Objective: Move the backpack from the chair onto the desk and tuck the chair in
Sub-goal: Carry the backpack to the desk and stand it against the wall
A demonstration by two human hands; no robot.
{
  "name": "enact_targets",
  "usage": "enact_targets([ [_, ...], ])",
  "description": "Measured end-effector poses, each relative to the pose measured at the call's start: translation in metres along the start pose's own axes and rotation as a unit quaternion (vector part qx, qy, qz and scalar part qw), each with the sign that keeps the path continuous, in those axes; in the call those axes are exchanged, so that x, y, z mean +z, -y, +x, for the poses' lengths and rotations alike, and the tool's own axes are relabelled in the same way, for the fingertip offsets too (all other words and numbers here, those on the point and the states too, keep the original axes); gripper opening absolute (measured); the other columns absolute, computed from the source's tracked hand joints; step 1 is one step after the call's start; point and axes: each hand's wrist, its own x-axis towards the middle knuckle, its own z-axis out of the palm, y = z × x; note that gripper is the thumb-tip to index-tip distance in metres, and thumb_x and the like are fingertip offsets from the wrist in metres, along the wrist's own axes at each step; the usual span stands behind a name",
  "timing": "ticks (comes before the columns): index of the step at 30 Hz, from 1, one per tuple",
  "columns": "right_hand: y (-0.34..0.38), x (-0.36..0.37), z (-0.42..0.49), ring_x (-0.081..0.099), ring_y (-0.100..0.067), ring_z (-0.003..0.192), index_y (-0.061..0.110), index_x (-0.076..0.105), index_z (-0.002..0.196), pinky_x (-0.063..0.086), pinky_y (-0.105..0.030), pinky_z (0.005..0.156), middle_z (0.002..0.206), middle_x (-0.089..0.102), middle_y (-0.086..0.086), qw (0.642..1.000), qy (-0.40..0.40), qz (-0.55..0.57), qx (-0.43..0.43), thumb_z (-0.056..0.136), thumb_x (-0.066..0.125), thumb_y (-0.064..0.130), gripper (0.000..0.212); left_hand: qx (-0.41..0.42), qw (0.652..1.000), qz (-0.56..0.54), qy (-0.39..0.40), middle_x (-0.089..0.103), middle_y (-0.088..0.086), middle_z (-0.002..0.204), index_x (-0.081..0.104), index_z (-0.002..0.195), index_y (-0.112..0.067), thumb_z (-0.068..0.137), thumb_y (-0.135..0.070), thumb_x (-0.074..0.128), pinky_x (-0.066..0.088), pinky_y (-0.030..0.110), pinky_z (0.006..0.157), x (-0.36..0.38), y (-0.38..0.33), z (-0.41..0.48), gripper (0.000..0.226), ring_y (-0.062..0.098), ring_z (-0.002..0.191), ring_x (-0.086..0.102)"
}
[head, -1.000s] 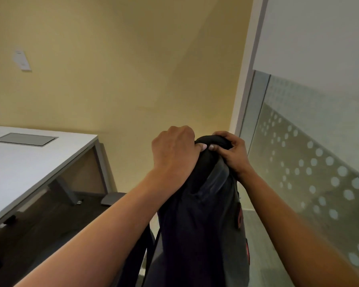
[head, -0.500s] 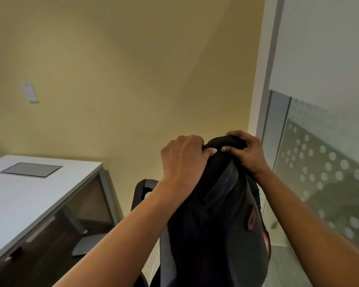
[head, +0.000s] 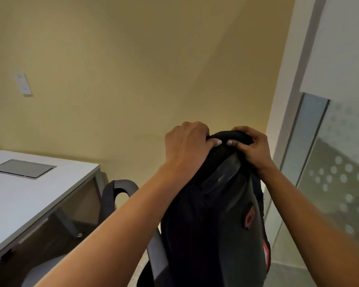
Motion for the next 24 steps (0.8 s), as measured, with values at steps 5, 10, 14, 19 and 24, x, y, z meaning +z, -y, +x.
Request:
enact_targets([
  [5,-0.038,0.022,0.032,0.059,0.005,0.069,0.018,0.063,0.079,0.048,-0.012,0.066,0.073,0.065,0.011,0.999,0.033,0.03,0.016,0.067,0.074,-0.002,0.026,-0.024,1.0,0.02,0.0,0.065,0.001,0.081,0.068,0.086,-0.022,0.079,-0.056,0.056,0.02,0.024,0.047,0.021,0.025,0.029,0.037,0.019,0.071,0.047],
  [10,-0.065,0.046,0.062,0.06,0.006,0.071,0.028,0.063,0.077,0.048,-0.011,0.065,0.078,0.065,0.011,0.997,0.051,0.057,0.01,0.064,0.078,0.005,0.03,-0.042,0.998,0.044,-0.009,0.066,-0.001,0.079,0.069,0.087,-0.024,0.079,-0.057,0.054,0.019,0.022,0.046,0.035,0.047,0.053,0.037,0.017,0.069,0.045],
  [14,-0.082,0.069,0.08,0.061,0.002,0.073,0.034,0.064,0.075,0.05,-0.013,0.067,0.081,0.066,0.008,0.996,0.051,0.075,0.023,0.057,0.081,0.019,0.029,-0.07,0.996,0.055,-0.002,0.069,-0.002,0.086,0.068,0.092,-0.028,0.08,-0.057,0.053,0.025,0.024,0.05,0.049,0.071,0.068,0.035,0.021,0.08,0.058],
  [19,-0.104,0.095,0.099,0.061,0.004,0.07,0.034,0.065,0.072,0.047,-0.009,0.064,0.078,0.066,0.01,0.995,0.032,0.089,0.042,0.047,0.079,0.041,0.03,-0.094,0.995,0.019,-0.018,0.069,-0.007,0.098,0.066,0.101,-0.03,0.085,-0.049,0.051,0.036,0.027,0.064,0.069,0.1,0.081,0.029,0.016,0.091,0.06],
  [24,-0.124,0.113,0.125,0.065,-0.011,0.078,0.034,0.065,0.073,0.052,-0.027,0.073,0.081,0.068,0.007,0.995,0.009,0.077,0.063,0.042,0.076,0.057,0.041,-0.08,0.995,-0.055,-0.001,0.066,-0.001,0.107,0.061,0.114,-0.02,0.087,-0.036,0.055,0.043,0.029,0.083,0.077,0.129,0.097,0.032,0.018,0.1,0.057],
])
